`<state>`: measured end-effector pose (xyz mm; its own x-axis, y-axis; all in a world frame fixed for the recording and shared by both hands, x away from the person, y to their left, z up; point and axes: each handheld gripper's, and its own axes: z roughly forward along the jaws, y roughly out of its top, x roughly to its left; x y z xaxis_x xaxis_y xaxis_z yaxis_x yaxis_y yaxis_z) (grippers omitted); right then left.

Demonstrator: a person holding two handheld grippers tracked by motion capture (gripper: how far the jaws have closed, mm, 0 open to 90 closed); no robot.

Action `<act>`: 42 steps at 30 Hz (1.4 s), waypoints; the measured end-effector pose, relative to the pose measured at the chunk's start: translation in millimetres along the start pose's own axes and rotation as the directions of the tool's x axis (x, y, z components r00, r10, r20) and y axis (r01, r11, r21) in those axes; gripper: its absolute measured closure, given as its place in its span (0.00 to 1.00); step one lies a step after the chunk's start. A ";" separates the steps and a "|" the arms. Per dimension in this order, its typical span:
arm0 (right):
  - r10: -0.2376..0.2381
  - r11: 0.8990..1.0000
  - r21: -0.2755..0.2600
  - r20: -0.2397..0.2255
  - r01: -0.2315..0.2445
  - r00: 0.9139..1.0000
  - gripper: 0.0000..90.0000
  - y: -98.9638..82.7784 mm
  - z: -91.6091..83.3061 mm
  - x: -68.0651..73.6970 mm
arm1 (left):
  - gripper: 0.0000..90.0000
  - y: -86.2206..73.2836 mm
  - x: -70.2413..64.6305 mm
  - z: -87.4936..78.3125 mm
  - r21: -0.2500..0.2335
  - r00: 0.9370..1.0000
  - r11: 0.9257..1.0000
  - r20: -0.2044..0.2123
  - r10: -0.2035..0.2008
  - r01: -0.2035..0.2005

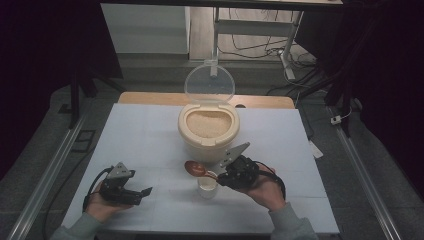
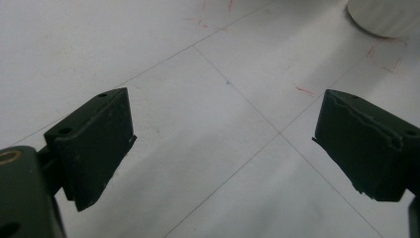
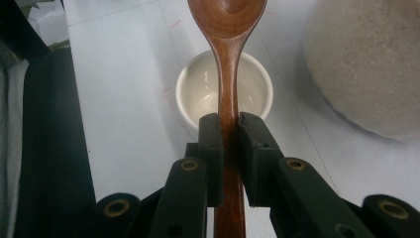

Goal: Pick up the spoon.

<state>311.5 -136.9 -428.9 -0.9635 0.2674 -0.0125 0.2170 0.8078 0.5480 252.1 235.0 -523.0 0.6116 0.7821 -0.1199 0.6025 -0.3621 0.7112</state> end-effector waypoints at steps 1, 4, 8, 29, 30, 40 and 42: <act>-0.001 1.000 -0.001 0.000 0.001 1.000 0.89 0.1 -0.1 0.4 | 0.09 -0.1 0.0 -0.1 0.000 1.000 1.000 0.000 0.000 0.000; -0.015 1.000 -0.005 0.000 0.015 1.000 0.89 -0.2 -1.2 0.6 | 0.09 0.0 0.1 -0.2 0.001 1.000 1.000 0.001 0.000 0.000; -0.013 1.000 -0.005 -0.001 0.013 1.000 0.89 -0.3 -2.3 0.9 | 0.09 1.8 -0.4 -1.0 0.002 1.000 1.000 -0.003 -0.001 0.001; -0.067 0.998 -0.004 0.000 0.067 0.998 0.89 7.0 0.7 7.9 | 0.15 102.5 -75.7 -19.0 -0.076 0.933 0.940 0.114 0.340 -0.333; -0.064 0.998 -0.007 -0.002 0.064 0.998 0.89 7.2 0.8 8.8 | 0.15 106.4 -79.4 -17.4 -0.072 0.926 0.933 0.116 0.358 -0.352; -0.088 0.996 0.001 -0.006 0.088 0.996 0.89 9.8 2.7 12.5 | 0.18 131.8 -99.5 2.0 -0.027 0.882 0.897 0.172 0.439 -0.441; -0.100 0.995 0.002 -0.010 0.100 0.995 0.89 10.6 4.5 13.7 | 0.22 134.1 -100.3 3.7 -0.017 0.873 0.889 0.179 0.454 -0.458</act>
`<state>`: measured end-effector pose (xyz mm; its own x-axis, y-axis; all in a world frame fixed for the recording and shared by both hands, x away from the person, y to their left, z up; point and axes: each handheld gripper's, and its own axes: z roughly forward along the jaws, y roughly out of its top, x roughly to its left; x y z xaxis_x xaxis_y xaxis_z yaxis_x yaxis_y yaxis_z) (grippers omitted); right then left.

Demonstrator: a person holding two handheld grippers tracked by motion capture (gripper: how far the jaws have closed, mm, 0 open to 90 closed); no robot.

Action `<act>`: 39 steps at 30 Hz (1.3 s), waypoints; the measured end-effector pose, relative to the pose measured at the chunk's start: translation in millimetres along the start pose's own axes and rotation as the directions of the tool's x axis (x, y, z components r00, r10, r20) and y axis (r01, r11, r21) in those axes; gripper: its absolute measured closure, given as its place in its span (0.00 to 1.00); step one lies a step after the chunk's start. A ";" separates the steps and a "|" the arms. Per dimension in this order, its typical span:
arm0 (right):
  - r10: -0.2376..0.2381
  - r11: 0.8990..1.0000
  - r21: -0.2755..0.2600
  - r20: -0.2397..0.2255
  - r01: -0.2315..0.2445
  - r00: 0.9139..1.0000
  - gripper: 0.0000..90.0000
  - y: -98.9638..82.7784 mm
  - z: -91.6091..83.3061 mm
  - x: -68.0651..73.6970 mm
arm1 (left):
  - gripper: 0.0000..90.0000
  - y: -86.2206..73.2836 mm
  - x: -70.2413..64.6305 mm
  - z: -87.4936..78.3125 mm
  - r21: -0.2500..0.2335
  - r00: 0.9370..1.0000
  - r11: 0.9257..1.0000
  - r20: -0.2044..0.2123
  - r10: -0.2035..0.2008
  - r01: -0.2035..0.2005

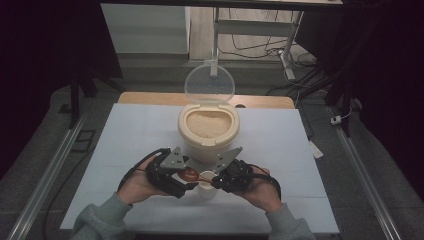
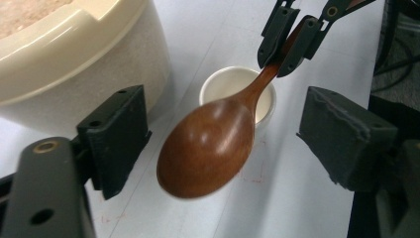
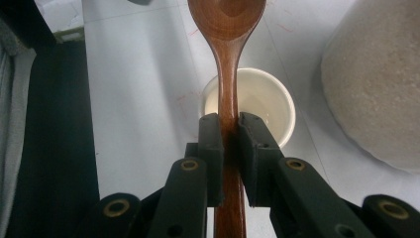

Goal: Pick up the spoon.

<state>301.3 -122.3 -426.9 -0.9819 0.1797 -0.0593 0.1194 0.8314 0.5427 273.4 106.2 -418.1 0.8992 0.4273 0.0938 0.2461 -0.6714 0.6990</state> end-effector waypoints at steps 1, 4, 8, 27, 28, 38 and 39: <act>0.000 1.000 0.000 0.000 0.000 1.000 0.89 0.0 0.0 0.0 | 0.22 1.0 0.3 0.7 0.003 1.000 1.000 0.005 0.007 -0.007; -0.010 1.000 -0.002 0.000 0.010 1.000 0.89 1.5 1.1 1.4 | 0.25 4.3 -0.9 4.1 0.024 0.999 0.999 0.030 0.036 -0.036; -0.036 0.999 -0.007 -0.002 0.036 0.999 0.89 4.6 1.3 5.4 | 0.30 9.3 -4.2 10.8 0.064 0.995 0.995 0.066 0.072 -0.077; -0.184 0.983 -0.001 0.013 0.184 0.983 0.89 10.3 6.1 20.9 | 0.66 14.2 -9.7 38.2 0.201 0.971 0.959 0.170 0.166 -0.199; -0.194 0.981 0.026 0.015 0.194 0.981 0.89 11.5 4.7 22.0 | 0.71 13.9 -9.6 38.9 0.206 0.971 0.957 0.172 0.168 -0.203; -0.269 0.963 0.013 -0.003 0.269 0.963 0.89 11.4 6.2 27.6 | 0.82 10.4 -12.7 47.2 0.221 0.950 0.946 0.258 0.178 -0.237; -0.272 0.962 0.009 -0.003 0.272 0.962 0.89 11.5 6.3 27.5 | 0.83 10.0 -13.1 46.9 0.215 0.951 0.949 0.257 0.172 -0.230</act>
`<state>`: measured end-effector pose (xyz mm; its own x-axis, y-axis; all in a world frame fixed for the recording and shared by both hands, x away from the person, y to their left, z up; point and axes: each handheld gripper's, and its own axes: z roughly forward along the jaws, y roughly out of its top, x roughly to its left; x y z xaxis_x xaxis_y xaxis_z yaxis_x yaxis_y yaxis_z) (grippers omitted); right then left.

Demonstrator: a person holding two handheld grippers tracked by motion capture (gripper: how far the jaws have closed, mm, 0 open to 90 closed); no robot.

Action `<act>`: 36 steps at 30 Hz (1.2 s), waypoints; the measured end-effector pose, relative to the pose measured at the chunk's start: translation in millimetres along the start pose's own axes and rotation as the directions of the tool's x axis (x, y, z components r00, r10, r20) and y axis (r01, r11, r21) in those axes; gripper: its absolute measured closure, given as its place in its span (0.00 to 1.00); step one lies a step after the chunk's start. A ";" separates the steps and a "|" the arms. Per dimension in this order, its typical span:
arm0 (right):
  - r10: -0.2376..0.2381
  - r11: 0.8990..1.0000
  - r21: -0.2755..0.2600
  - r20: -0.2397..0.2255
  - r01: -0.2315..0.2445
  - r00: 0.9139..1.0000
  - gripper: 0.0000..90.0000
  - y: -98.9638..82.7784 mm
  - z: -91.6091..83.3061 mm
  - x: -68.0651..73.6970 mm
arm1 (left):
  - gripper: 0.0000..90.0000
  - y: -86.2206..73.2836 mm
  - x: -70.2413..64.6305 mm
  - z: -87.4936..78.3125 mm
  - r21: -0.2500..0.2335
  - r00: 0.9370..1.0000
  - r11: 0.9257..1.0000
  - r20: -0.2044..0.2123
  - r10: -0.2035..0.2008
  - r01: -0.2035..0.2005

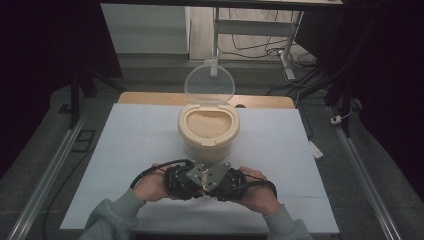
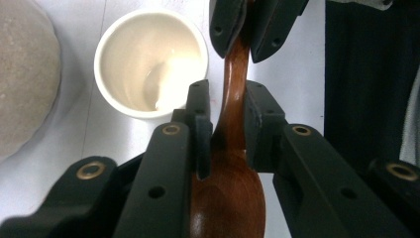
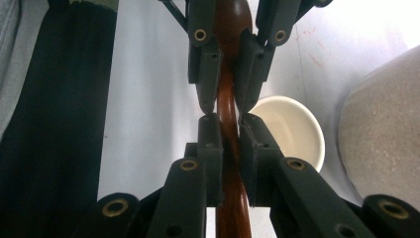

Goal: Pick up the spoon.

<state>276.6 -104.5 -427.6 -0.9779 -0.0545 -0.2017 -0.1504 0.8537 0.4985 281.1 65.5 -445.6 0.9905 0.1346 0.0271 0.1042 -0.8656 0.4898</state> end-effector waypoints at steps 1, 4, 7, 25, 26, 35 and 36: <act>0.024 1.000 -0.011 0.004 -0.024 1.000 0.88 -0.6 -0.5 0.8 | 0.84 -0.2 -0.1 -0.7 -0.006 1.000 1.000 0.002 -0.003 0.003; 0.055 0.998 -0.036 0.014 -0.054 0.998 0.87 -2.8 -2.8 -1.9 | 0.85 -1.0 0.9 -3.2 -0.016 1.000 1.000 -0.002 0.001 -0.001; 0.108 0.989 -0.103 0.038 -0.104 0.993 0.78 -6.8 -9.5 -5.7 | 0.86 -2.9 2.5 -3.8 -0.038 0.999 0.999 -0.028 -0.029 0.028; 0.514 0.735 -0.583 0.147 -0.346 0.845 0.45 -46.9 -60.7 -18.2 | 0.87 -19.9 19.9 -23.4 -0.166 0.983 0.978 -0.111 -0.144 0.124; 0.514 0.735 -0.583 0.147 -0.346 0.845 0.45 -46.9 -60.7 -18.2 | 0.87 -20.3 20.0 -24.2 -0.172 0.983 0.977 -0.113 -0.145 0.124; 0.602 0.667 -0.630 0.142 -0.398 0.785 0.41 -62.5 -61.7 -19.7 | 0.87 -25.0 21.0 -33.5 -0.251 0.970 0.958 -0.157 -0.185 0.143; 0.602 0.667 -0.630 0.142 -0.398 0.785 0.41 -62.5 -61.7 -19.7 | 0.87 -25.2 20.9 -34.0 -0.257 0.969 0.956 -0.158 -0.189 0.145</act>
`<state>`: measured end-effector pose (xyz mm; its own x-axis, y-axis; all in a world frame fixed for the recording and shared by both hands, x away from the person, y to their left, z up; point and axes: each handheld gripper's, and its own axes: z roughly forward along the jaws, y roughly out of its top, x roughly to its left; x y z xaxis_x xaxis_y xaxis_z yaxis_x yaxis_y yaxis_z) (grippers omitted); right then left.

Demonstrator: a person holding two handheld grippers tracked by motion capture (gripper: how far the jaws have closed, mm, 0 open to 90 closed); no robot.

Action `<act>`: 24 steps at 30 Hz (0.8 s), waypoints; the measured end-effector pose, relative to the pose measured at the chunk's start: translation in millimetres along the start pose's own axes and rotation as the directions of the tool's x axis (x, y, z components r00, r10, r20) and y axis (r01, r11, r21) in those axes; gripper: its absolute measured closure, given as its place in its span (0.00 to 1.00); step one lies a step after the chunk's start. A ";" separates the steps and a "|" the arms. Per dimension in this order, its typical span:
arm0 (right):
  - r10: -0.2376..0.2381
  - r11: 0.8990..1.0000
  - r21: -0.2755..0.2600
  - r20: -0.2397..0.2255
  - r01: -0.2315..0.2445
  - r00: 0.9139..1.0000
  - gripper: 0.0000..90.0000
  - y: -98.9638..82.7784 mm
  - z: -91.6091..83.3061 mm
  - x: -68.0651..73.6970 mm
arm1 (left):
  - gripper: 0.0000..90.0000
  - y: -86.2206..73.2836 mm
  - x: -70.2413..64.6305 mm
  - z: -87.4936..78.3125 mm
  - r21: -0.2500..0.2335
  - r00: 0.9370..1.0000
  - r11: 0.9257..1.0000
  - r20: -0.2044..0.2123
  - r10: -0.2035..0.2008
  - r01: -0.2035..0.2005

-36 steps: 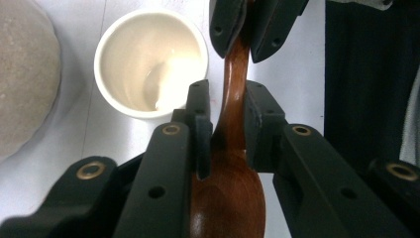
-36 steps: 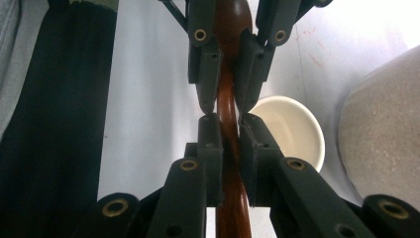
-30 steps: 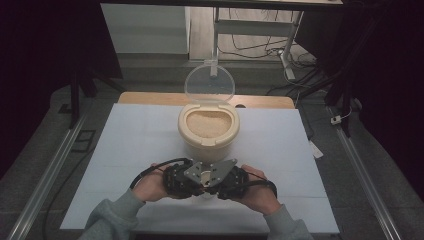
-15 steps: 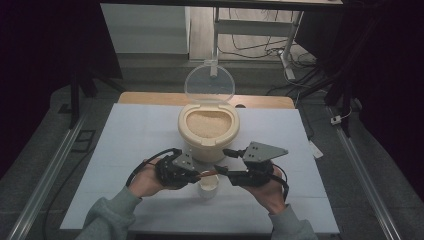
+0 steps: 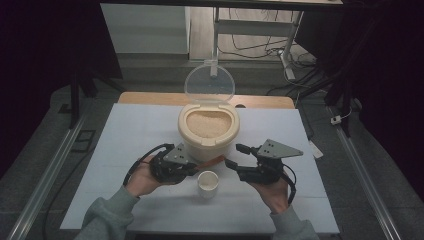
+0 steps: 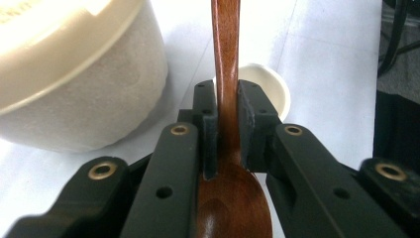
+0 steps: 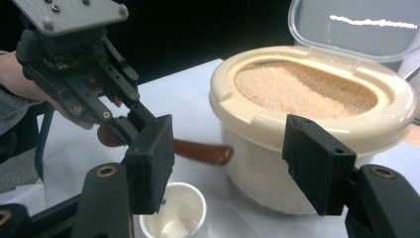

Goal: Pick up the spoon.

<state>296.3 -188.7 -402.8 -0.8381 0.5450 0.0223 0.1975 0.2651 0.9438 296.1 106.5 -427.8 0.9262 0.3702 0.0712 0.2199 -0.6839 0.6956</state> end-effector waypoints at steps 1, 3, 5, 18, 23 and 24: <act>0.006 1.000 0.003 0.003 -0.006 1.000 0.39 -1.8 0.3 -0.3 | 0.87 -0.1 0.0 -0.5 -0.006 1.000 1.000 -0.003 -0.006 0.006; 0.007 1.000 0.004 0.004 -0.007 1.000 0.39 -2.7 0.8 0.1 | 0.87 -0.3 0.7 -2.1 -0.013 1.000 1.000 -0.010 -0.007 0.007; 0.024 1.000 0.005 -0.012 -0.024 1.000 0.37 -5.3 4.2 3.4 | 0.87 -0.4 1.0 -3.3 -0.024 1.000 1.000 -0.015 -0.013 0.012; 0.080 0.996 0.045 0.010 -0.081 0.997 0.34 -14.2 27.1 13.7 | 0.88 1.8 -4.6 -5.1 -0.069 0.999 0.998 -0.032 -0.012 0.009; 0.096 0.994 0.044 0.006 -0.097 0.995 0.35 -15.2 32.6 17.1 | 0.88 3.8 -8.9 -3.6 -0.083 0.999 0.997 -0.034 -0.003 0.000; 0.099 0.994 0.044 0.007 -0.099 0.995 0.36 -15.5 33.3 17.5 | 0.88 4.2 -9.9 -3.5 -0.087 0.999 0.996 -0.035 -0.001 -0.002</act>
<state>295.6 -156.9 -427.9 -0.8109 0.5741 0.1135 0.3020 0.2443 0.9215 286.9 102.2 -423.1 0.9147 0.3926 0.0956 0.1905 -0.6277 0.7548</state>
